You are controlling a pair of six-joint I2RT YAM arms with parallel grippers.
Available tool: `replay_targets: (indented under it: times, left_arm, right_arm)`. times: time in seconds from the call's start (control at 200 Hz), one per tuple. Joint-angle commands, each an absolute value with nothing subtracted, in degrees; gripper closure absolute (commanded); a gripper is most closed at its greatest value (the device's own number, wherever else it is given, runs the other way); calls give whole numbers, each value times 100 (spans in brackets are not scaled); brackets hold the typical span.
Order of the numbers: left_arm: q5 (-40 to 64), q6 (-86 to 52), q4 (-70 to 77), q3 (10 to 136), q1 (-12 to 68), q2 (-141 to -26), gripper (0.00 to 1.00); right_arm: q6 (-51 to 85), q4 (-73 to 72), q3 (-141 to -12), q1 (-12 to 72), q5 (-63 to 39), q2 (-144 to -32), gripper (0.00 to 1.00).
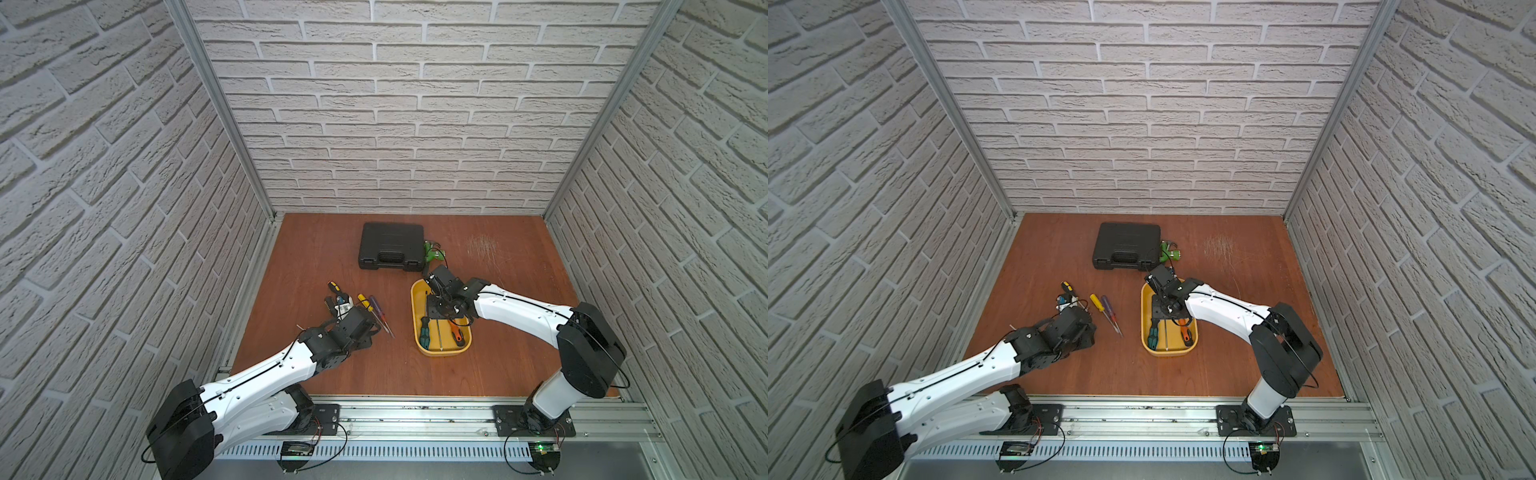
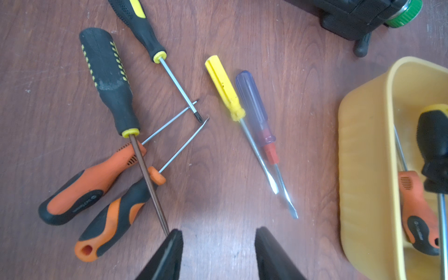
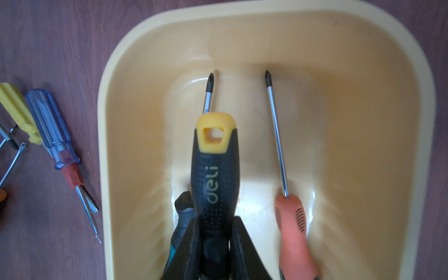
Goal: Put the screwdriver on the desktop into the storage box
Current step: Place the screwdriver in the storage box.
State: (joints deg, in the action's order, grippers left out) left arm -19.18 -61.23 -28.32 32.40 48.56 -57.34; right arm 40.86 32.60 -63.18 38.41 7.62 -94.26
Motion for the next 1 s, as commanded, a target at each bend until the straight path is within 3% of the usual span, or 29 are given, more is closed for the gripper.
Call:
replay_targets:
  times: [0.0, 0.455, 0.605, 0.925, 0.995]
  left_arm:
    - [-1980, -6086, -2804, 3287, 4879, -5748, 47]
    - [-2013, -6064, -2830, 3330, 4861, -5750, 47]
    - [-2017, -6056, -2872, 3349, 4864, -5739, 46]
    - [-2013, -6029, -2905, 3371, 4820, -5713, 46]
    - [-2036, -6037, -2980, 3392, 4808, -5720, 46]
  right_arm:
    - [3946, 3200, -6546, 3764, 827, -9505, 98]
    - [3907, 3133, -6565, 3639, 789, -9980, 96]
    - [3916, 3093, -6591, 3630, 738, -10094, 88]
    - [3920, 3221, -6601, 3630, 885, -9943, 52]
    - [3904, 3252, -6609, 3637, 890, -9853, 51]
